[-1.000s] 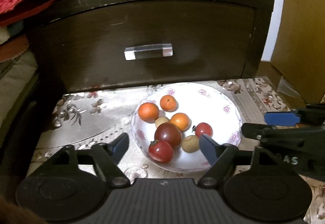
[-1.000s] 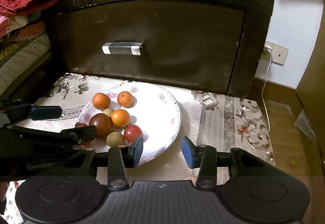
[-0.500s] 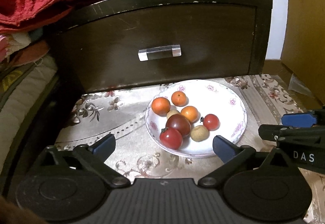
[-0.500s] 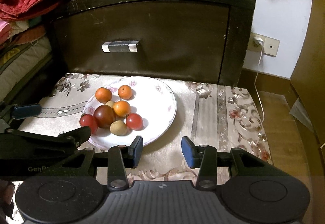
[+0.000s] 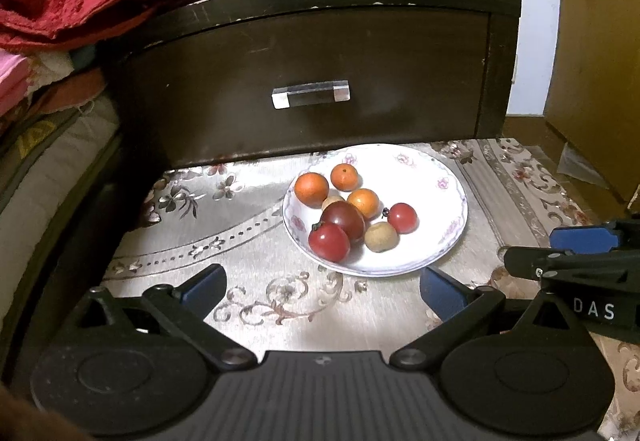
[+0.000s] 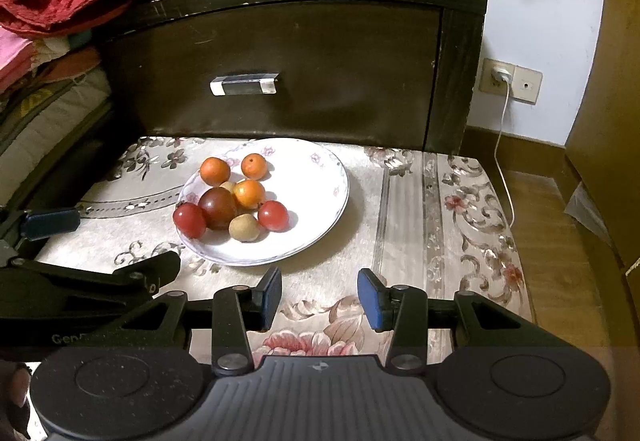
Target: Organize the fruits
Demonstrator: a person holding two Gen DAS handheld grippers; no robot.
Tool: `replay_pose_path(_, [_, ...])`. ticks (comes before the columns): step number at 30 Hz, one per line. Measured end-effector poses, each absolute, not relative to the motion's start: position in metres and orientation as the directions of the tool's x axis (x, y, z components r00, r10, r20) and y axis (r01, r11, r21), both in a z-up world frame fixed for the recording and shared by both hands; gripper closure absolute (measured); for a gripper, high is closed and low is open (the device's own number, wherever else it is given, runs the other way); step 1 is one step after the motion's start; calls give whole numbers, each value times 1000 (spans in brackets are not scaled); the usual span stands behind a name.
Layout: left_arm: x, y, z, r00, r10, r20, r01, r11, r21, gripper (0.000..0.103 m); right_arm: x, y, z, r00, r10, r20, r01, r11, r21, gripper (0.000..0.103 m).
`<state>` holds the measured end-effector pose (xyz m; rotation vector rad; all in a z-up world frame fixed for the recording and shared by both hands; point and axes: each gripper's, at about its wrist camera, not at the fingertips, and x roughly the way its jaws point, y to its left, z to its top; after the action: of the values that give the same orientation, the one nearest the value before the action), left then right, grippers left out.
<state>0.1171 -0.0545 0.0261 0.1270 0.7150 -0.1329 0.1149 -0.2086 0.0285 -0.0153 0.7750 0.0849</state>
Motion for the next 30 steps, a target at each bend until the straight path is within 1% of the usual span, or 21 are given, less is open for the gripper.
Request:
replay_pose_path(18, [88, -50, 32, 739, -91, -668, 170, 984, 55, 0, 84, -203, 32, 717, 61, -694, -71, 997, 14, 64])
replay_pose_path(30, [69, -47, 33, 741, -95, -665, 177, 983, 57, 0, 61, -198, 34, 736, 32, -676, -65, 998, -23, 64])
